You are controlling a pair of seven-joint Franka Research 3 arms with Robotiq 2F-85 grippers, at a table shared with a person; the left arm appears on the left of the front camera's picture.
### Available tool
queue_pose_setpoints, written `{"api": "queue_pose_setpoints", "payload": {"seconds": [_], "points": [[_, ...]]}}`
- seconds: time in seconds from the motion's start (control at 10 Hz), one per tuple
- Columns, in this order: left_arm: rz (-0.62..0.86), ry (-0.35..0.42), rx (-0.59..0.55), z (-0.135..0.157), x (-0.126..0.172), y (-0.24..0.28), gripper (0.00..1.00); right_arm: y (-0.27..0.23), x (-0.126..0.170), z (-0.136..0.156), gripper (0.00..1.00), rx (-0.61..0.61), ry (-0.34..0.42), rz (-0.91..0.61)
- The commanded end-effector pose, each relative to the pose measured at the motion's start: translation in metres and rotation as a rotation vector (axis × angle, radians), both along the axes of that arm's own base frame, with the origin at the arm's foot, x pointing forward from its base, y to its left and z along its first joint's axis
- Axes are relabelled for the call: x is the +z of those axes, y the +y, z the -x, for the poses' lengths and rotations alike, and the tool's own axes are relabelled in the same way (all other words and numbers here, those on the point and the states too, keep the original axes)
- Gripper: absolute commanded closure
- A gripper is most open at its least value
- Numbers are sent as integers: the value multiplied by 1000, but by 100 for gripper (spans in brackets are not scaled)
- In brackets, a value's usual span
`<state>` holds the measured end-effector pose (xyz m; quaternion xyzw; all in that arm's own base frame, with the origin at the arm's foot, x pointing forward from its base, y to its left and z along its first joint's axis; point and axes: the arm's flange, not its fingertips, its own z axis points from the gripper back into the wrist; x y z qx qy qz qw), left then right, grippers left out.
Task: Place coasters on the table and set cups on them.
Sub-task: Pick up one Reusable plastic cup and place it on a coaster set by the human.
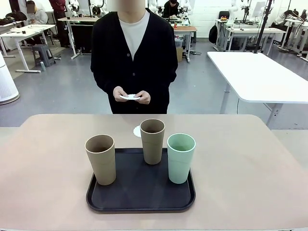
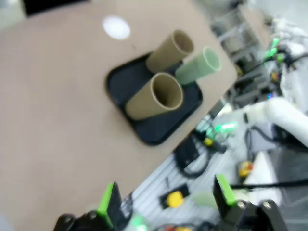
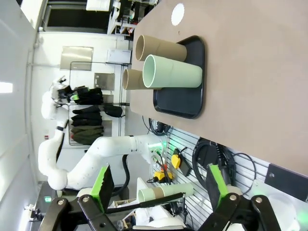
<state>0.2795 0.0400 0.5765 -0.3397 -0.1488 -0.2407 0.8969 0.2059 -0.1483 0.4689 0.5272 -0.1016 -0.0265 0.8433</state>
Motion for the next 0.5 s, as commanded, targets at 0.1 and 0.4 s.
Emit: {"api": "queue_pose_setpoints", "payload": {"seconds": [0.1,0.4], "points": [[-537,-352,-433,10,-5,-84,0,-1,0,0,0,5,-7,-12],[-825,-416,-537,5,-37,-139,0,-1,0,0,0,5,-7,-12]]}}
